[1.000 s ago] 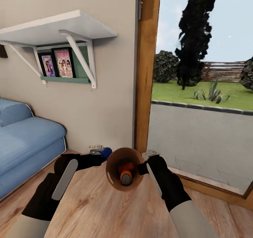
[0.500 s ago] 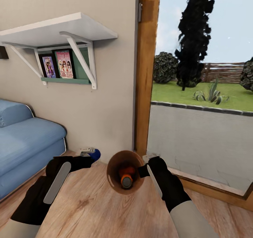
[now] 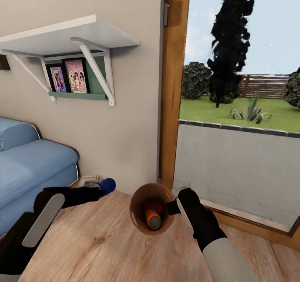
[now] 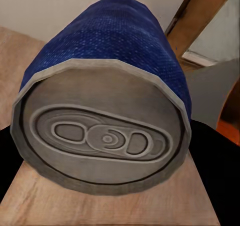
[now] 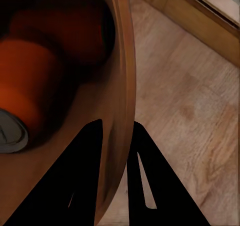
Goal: Put the three can of soda from the living room inside the tash can in the kitchen.
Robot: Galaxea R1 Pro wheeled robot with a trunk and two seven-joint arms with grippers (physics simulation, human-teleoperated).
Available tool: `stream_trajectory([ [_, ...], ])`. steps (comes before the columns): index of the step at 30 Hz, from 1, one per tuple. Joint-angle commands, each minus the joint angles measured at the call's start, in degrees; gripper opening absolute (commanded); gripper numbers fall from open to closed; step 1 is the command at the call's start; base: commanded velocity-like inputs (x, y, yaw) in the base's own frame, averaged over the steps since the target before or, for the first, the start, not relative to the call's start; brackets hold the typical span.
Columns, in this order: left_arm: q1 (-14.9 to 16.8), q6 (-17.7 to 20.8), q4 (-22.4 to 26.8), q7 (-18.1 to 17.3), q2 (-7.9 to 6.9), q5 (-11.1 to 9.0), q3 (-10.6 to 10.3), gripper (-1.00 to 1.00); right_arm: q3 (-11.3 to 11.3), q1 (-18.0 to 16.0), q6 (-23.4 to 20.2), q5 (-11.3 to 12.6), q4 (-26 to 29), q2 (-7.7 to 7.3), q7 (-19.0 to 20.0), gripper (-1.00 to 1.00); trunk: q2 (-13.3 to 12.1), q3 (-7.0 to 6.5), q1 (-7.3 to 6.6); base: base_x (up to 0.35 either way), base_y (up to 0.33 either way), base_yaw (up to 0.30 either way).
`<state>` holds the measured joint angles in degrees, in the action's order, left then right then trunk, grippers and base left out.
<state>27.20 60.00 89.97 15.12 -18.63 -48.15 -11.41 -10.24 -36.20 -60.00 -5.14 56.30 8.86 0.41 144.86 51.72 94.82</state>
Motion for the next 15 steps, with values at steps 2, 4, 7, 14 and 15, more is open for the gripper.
stream_trajectory([
  [2, -0.06, 0.0, 0.42, 0.0, -1.39, -4.51, -0.19, -1.0, 0.02, -0.04, 0.0, 1.0, -0.19, 0.02, 0.28, -1.0, 0.01, -0.01, -0.01, 0.0, 0.0, 0.0],
  [4, -0.09, 0.0, 0.59, 0.0, -1.97, -6.58, -0.3, -1.0, 0.03, -0.03, 0.0, 1.0, -0.3, -0.02, 0.28, -1.0, 0.01, -0.01, -0.01, 0.0, 0.0, 0.0],
  [7, -0.11, 0.0, 0.89, -0.11, -2.68, -9.28, -0.45, -1.0, 0.04, -0.02, 0.0, 1.0, -0.41, -0.05, 0.29, -1.0, 0.01, -0.01, -0.01, 0.0, 0.0, 0.0],
  [14, -0.07, 0.0, 1.19, -0.41, -3.29, -18.05, -4.69, -1.0, 0.04, -0.02, 0.0, 1.01, -0.55, -0.02, 0.29, -1.0, 0.01, -0.01, -0.01, 0.0, 0.0, 0.0],
  [15, -0.05, 0.0, 1.18, -0.41, -3.32, -18.82, -5.55, -1.0, 0.04, -0.04, 0.0, 0.99, -0.56, -0.01, 0.29, -1.0, 0.01, -0.01, -0.01, 0.0, 0.0, 0.0],
])
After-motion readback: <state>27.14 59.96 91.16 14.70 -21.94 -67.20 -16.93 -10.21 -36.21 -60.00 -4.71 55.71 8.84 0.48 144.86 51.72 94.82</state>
